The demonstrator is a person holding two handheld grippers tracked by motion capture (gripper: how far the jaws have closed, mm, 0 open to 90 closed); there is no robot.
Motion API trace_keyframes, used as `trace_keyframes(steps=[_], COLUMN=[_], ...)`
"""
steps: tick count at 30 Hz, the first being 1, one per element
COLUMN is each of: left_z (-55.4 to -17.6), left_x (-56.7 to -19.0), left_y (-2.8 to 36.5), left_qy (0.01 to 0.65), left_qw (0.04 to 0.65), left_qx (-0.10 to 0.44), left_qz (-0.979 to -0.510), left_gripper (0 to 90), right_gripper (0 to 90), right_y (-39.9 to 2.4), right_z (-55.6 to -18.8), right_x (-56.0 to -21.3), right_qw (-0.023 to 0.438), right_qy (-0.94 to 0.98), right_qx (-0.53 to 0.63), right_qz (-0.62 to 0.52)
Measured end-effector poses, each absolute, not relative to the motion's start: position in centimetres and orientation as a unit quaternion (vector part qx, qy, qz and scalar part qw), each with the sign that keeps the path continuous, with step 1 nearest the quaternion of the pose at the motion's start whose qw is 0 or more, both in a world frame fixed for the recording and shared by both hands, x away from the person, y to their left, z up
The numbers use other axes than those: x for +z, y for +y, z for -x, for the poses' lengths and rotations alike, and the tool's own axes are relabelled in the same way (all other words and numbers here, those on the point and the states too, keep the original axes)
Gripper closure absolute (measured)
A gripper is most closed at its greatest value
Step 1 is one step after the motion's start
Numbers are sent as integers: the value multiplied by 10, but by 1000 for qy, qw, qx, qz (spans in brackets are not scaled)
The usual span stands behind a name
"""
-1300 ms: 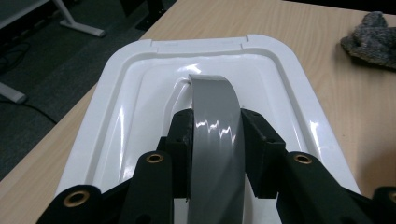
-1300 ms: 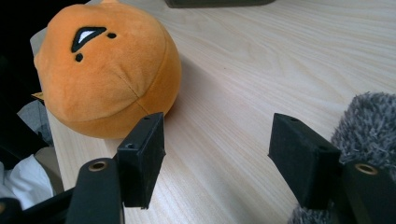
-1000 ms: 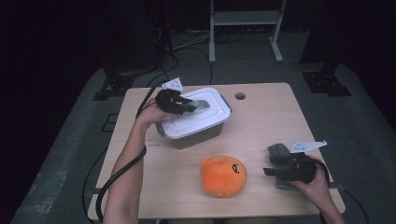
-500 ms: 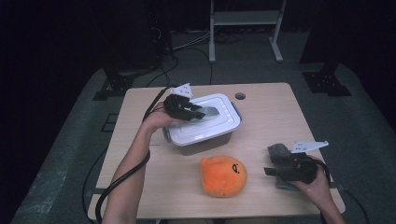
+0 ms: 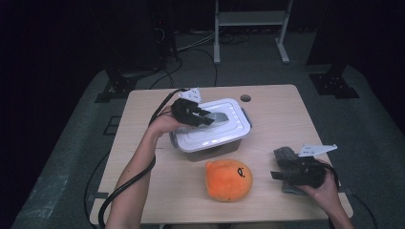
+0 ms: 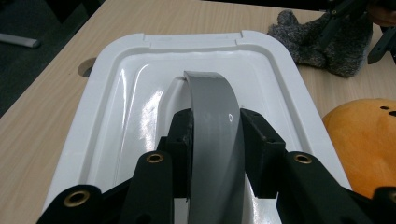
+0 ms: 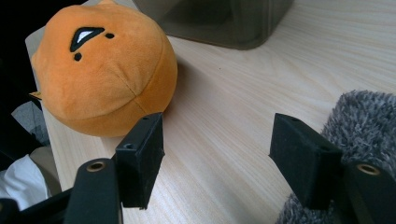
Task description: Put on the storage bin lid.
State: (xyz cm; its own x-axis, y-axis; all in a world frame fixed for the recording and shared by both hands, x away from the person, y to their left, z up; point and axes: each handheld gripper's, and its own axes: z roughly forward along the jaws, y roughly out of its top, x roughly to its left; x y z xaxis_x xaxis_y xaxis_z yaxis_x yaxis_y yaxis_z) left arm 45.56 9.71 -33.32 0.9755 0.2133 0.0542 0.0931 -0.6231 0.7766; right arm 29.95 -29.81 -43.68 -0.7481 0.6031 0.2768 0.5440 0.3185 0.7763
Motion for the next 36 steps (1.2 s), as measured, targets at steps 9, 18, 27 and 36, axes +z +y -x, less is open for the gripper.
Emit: trace_keyframes(steps=[9,18,27,36], left_z=[-454,-454,-454,-455], left_x=[-334,-334,-333,-331], left_y=[93,84,79,76], left_qy=[86,90,93,98], left_qw=[420,431,420,411], left_qx=[78,89,99,105], left_qz=[-900,-894,-897,-900], left_gripper=[596,522,618,661], right_gripper=[338,338,338,339], right_y=[-299,-299,-299,-299], right_z=[-299,-299,-299,-299], right_x=[-437,-437,-437,-437], right_qw=[33,32,31,31], right_qy=[812,812,812,812], right_qx=[463,464,465,465], right_qz=[-354,-354,-352,-352])
